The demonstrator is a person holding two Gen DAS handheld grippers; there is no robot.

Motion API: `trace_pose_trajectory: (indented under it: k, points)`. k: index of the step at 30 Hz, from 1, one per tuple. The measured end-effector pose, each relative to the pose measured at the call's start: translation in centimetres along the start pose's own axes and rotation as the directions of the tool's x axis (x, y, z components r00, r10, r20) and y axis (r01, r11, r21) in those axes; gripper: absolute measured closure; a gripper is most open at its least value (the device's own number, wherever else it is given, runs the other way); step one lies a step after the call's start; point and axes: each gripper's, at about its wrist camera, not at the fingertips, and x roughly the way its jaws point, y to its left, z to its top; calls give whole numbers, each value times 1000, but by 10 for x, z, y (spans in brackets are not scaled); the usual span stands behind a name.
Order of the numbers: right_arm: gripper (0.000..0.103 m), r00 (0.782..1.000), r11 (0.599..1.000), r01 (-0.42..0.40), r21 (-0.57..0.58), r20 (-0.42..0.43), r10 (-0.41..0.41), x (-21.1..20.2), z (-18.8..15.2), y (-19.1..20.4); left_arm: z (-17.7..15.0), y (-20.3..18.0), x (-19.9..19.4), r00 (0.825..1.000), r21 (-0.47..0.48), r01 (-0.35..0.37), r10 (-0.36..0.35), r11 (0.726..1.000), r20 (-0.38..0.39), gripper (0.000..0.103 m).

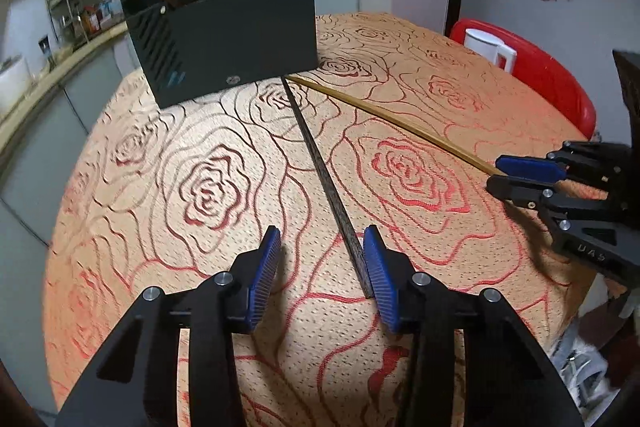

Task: Organize utensils
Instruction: 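Grasp the black chopstick with the left tool while the right tool grasps the light wooden one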

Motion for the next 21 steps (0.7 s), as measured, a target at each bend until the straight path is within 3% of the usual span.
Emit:
trace_pose_trajectory:
  k: [2, 7, 9, 13, 21]
  points:
    - [82, 1000, 1000, 11, 2, -1, -11, -1, -1, -1, -3, 0, 3, 999, -32, 39, -39, 999, -7, 61]
    - [86, 1000, 1000, 25, -1, 6, -25, -3, -3, 1, -5, -6, 2, 999, -21, 34, -33, 999, 25, 61]
    - [91, 1000, 1000, 21, -3, 9, -21, -3, -4, 3, -5, -4, 3, 999, -35, 36, -35, 999, 32, 67]
    - [93, 1000, 1000, 13, 4, 12, -13, -2, -4, 4, -5, -3, 3, 999, -33, 16, -15, 999, 35, 92]
    - [96, 1000, 999, -6, 37, 16, 5, -4, -2, 0, 0, 9, -1, 1000, -38, -2, 3, 999, 17, 95]
